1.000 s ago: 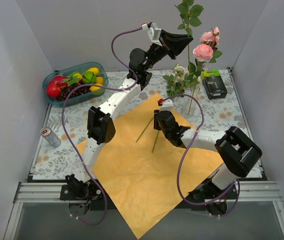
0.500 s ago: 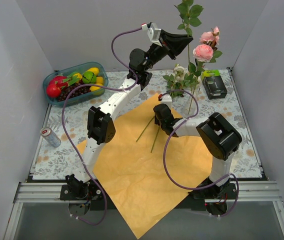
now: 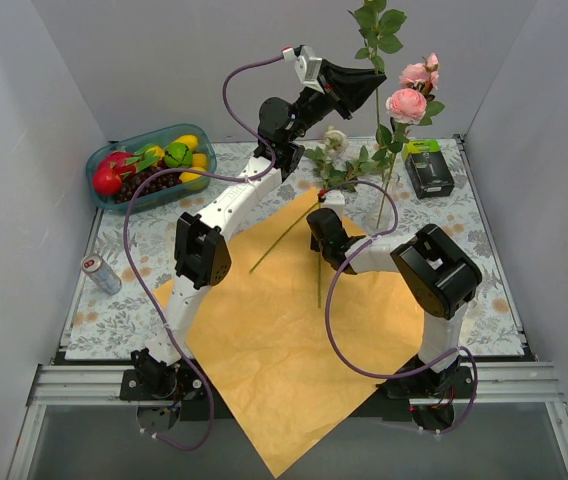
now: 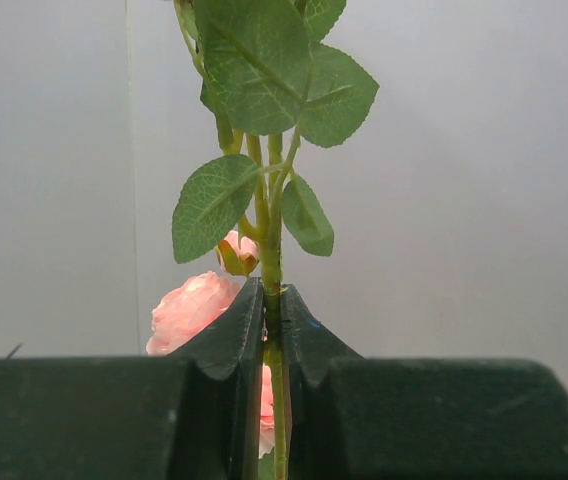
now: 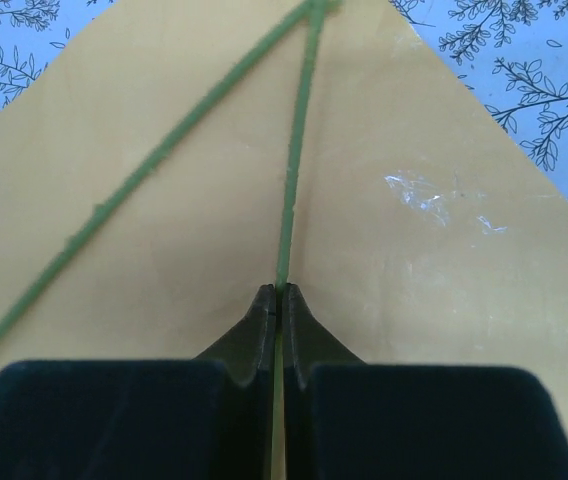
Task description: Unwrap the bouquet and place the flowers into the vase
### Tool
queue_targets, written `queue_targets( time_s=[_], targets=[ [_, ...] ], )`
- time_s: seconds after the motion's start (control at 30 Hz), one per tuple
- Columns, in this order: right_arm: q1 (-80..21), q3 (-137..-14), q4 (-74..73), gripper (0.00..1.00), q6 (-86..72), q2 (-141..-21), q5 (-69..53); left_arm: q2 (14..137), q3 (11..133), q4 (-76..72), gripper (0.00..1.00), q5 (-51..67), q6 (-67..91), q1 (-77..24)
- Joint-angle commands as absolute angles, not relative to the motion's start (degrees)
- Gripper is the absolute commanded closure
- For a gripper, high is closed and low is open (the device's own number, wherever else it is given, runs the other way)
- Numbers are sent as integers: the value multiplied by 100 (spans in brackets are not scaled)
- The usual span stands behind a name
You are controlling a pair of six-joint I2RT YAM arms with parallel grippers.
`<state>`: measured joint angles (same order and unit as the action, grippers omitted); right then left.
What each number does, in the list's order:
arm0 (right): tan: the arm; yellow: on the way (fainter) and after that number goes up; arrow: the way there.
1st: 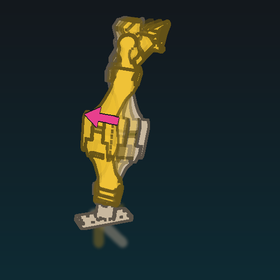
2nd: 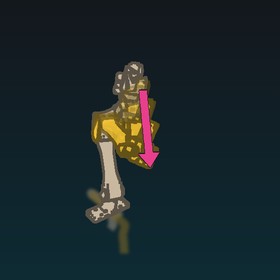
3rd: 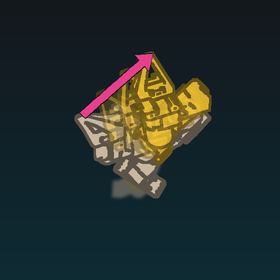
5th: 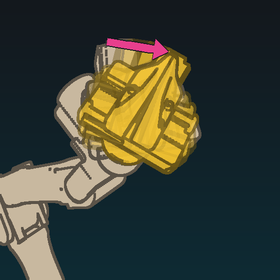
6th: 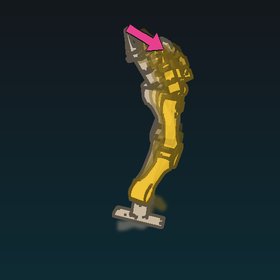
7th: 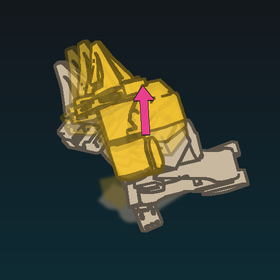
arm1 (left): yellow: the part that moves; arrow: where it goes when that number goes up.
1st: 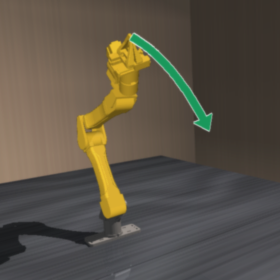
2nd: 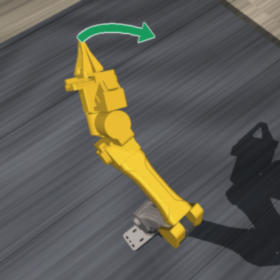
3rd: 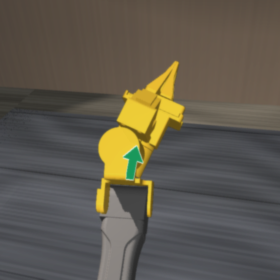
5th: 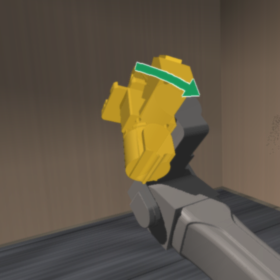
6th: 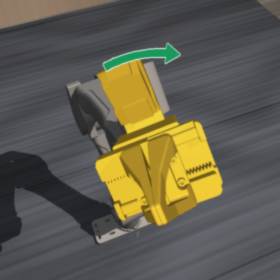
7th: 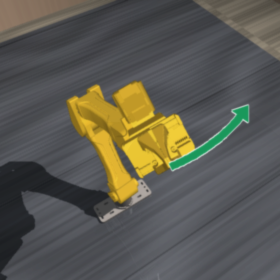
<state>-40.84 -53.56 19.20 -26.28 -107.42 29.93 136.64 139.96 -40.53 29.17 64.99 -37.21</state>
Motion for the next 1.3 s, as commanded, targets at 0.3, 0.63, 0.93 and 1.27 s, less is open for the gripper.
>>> queue_targets(
  time_s=[0.3,0.63,0.93,1.27],
  targets=[
    [-4525,-3895,2645,99,-1969,-8695,3024,13553,14098,-4192,100,2769,6486,-3691],
    [-4772,-3102,1233,99,-1600,-5829,2356,13553,14098,-4201,100,2655,6372,-3533],
    [-4948,-3314,-185,99,-1601,-3922,3154,13501,14247,-4262,100,2514,6293,-3393],
    [-3905,-4314,-53,72,-1186,-6677,1031,12920,13421,-4298,100,2479,6530,-3305]
  ],
)
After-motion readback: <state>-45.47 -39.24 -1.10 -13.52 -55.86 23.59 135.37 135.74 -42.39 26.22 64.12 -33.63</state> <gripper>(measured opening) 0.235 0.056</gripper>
